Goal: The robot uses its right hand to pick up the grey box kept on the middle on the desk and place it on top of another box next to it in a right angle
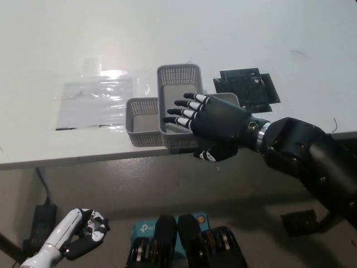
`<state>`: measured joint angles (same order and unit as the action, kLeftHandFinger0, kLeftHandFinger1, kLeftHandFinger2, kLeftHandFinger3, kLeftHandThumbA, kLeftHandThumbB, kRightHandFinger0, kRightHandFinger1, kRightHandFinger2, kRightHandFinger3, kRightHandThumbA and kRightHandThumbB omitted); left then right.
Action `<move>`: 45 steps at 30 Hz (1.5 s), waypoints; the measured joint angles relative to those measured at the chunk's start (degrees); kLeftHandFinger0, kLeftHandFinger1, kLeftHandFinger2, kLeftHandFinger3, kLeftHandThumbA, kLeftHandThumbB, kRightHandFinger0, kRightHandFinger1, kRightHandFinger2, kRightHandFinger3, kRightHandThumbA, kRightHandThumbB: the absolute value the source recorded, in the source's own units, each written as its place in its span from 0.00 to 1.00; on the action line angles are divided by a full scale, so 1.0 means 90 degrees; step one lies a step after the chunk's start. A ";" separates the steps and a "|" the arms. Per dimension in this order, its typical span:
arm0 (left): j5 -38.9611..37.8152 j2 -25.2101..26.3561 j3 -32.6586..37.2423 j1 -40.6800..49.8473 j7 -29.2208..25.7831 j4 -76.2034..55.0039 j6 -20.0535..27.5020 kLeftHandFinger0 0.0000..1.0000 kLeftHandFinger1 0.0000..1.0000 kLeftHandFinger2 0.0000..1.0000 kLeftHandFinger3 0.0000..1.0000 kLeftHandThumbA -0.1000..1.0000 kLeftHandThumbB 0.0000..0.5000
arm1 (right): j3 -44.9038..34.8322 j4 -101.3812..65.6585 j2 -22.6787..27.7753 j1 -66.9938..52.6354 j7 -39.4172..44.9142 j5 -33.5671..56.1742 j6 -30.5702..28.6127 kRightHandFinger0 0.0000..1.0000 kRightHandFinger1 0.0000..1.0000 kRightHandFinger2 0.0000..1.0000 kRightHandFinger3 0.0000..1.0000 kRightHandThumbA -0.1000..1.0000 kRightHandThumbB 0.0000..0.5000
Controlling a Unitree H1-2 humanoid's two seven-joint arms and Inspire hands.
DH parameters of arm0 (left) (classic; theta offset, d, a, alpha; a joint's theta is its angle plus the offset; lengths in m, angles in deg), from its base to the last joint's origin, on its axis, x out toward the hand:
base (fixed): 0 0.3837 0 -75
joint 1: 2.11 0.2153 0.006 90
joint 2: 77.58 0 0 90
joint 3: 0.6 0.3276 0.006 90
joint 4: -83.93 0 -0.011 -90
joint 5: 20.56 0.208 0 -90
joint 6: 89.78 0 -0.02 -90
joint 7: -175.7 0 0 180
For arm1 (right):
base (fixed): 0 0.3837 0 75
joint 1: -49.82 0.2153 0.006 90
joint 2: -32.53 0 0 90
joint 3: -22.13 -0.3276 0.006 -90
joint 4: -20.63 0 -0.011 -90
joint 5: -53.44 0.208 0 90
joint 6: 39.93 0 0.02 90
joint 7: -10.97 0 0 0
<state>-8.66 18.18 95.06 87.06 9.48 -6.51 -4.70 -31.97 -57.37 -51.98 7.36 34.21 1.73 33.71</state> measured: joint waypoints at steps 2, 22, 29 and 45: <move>0.0006 0.0000 0.0000 0.0025 -0.0001 0.0000 0.0005 0.14 0.05 0.17 0.34 0.54 0.37 | -0.0045 -0.0085 -0.0004 0.0015 0.0290 0.0101 0.0094 1.00 1.00 1.00 1.00 0.79 0.95; 0.0046 -0.0090 -0.0020 0.0313 -0.0014 -0.0029 0.0109 0.15 0.04 0.14 0.26 0.45 0.30 | -0.0463 -0.0653 -0.0026 0.0528 0.1917 0.0564 0.0798 1.00 1.00 1.00 1.00 0.70 1.00; 0.0069 -0.0088 -0.0080 0.0298 -0.0013 0.0009 0.0134 0.19 0.02 0.09 0.23 0.48 0.32 | -0.0949 -0.1708 0.0314 0.0537 0.2809 0.0981 0.1414 1.00 1.00 1.00 1.00 0.72 1.00; 0.0096 -0.0084 -0.0169 0.0285 -0.0011 0.0070 0.0206 0.14 0.01 0.12 0.27 0.47 0.30 | -0.3004 -0.4572 0.2056 -0.0727 0.4077 0.2757 0.3321 1.00 1.00 1.00 1.00 0.49 0.66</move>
<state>-7.80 17.42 93.55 89.62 9.38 -5.88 -2.84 -59.01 -98.52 -33.48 0.82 70.90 26.55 63.60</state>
